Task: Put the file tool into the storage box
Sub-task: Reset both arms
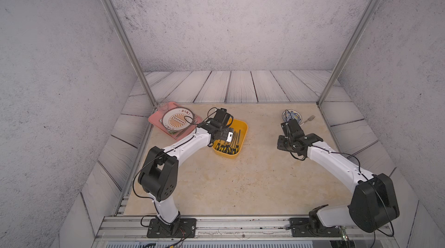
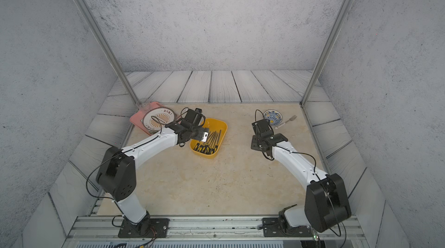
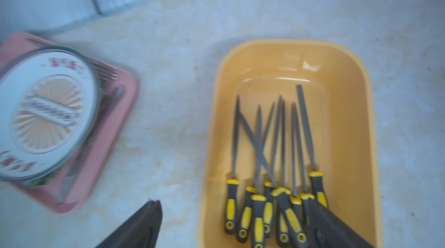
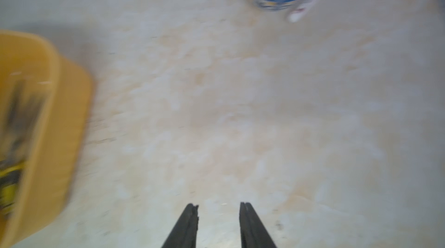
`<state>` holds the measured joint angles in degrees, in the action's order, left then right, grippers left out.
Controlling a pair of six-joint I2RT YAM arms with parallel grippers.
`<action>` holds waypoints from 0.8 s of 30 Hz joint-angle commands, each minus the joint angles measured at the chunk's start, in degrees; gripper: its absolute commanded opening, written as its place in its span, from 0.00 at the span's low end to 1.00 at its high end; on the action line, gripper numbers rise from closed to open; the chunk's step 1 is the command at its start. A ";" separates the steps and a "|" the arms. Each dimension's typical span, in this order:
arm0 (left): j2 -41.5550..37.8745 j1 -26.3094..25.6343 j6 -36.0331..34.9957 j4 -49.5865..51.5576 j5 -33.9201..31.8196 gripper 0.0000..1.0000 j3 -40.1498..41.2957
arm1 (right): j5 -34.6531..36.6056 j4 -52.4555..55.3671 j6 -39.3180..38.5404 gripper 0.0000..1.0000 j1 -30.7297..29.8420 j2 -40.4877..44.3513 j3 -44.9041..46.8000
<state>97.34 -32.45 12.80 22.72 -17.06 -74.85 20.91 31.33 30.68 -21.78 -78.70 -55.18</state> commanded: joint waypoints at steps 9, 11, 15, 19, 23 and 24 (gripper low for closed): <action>-0.07 16.45 -5.08 -15.63 -26.67 0.98 13.49 | 33.60 -33.79 -17.17 0.41 2.80 -4.44 18.30; -0.54 20.09 -5.54 -18.79 -22.43 0.98 16.16 | 32.61 -38.27 -19.27 0.41 3.52 -4.72 18.44; -0.96 25.79 -6.12 -26.30 -17.38 0.98 21.84 | 23.34 -54.13 -23.98 0.41 6.68 -4.71 22.13; -1.39 29.19 -6.27 -32.94 -9.91 0.98 26.12 | 16.87 -56.89 -23.36 0.41 11.40 -6.12 21.58; -2.37 29.42 -8.02 -34.92 -4.37 0.98 27.65 | 8.18 -62.20 -22.94 0.37 15.73 -6.70 24.08; -2.67 29.63 -8.34 -35.48 -3.19 0.98 27.99 | 5.04 -71.20 -23.80 0.38 16.97 -7.93 27.88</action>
<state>96.97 -2.90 6.20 -7.73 -26.30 -47.51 35.29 -25.32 8.29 -7.03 -84.77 -32.56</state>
